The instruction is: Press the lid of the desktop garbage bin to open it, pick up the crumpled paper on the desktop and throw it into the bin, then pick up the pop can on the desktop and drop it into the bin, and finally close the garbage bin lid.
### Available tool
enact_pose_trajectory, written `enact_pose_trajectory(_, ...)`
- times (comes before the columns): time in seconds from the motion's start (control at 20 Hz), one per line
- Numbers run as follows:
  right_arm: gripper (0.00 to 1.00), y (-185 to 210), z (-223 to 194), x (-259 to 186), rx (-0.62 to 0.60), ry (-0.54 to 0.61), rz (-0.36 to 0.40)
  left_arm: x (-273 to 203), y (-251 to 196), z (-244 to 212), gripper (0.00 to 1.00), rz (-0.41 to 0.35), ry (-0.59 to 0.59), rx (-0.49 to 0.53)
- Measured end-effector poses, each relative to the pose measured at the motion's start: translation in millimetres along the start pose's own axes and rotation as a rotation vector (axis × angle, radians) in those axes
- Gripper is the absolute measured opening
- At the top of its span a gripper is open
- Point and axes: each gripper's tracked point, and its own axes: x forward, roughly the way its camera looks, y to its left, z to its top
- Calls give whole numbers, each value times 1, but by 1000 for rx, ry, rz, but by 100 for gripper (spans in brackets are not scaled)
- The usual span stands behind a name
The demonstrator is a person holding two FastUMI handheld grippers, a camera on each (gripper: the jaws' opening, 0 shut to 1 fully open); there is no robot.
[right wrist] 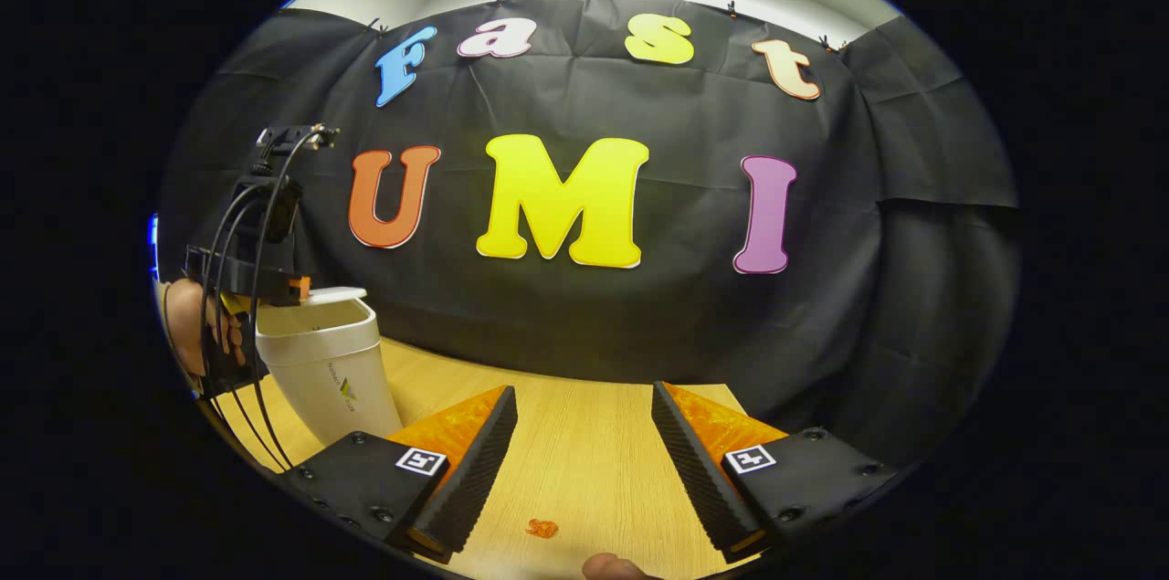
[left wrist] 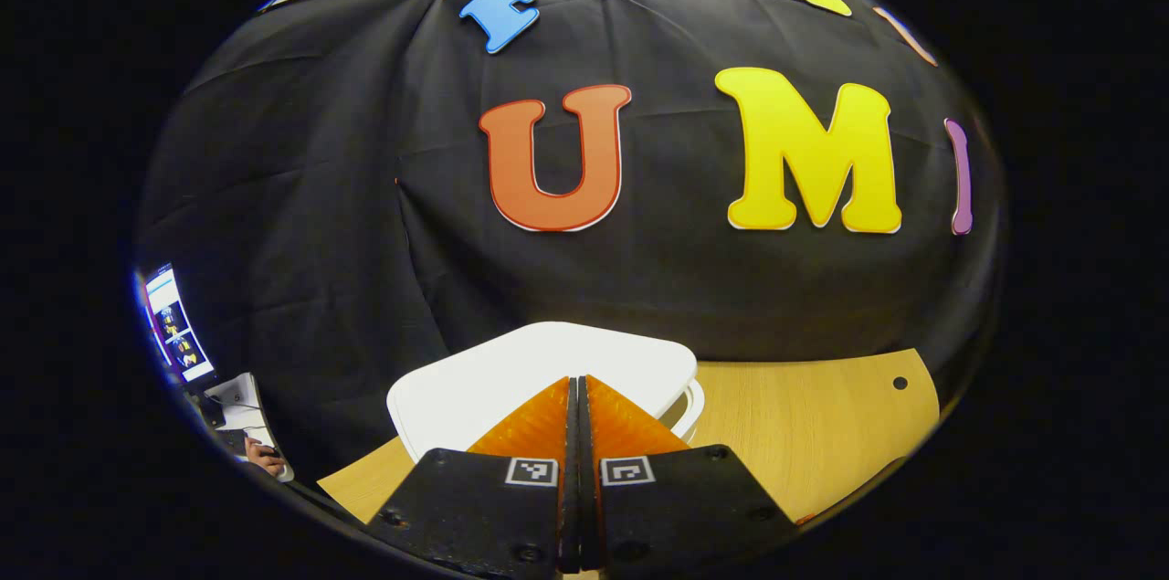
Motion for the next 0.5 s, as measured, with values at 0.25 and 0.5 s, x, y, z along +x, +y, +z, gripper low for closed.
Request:
enact_pose_trajectory(0.25,94,5,-4,-6,14,12,18,-35,-1,39,9,-27,-118,6)
enact_pose_trajectory(0.5,94,12,-17,-18,3,38,51,-62,-9,40,45,-87,-157,-8)
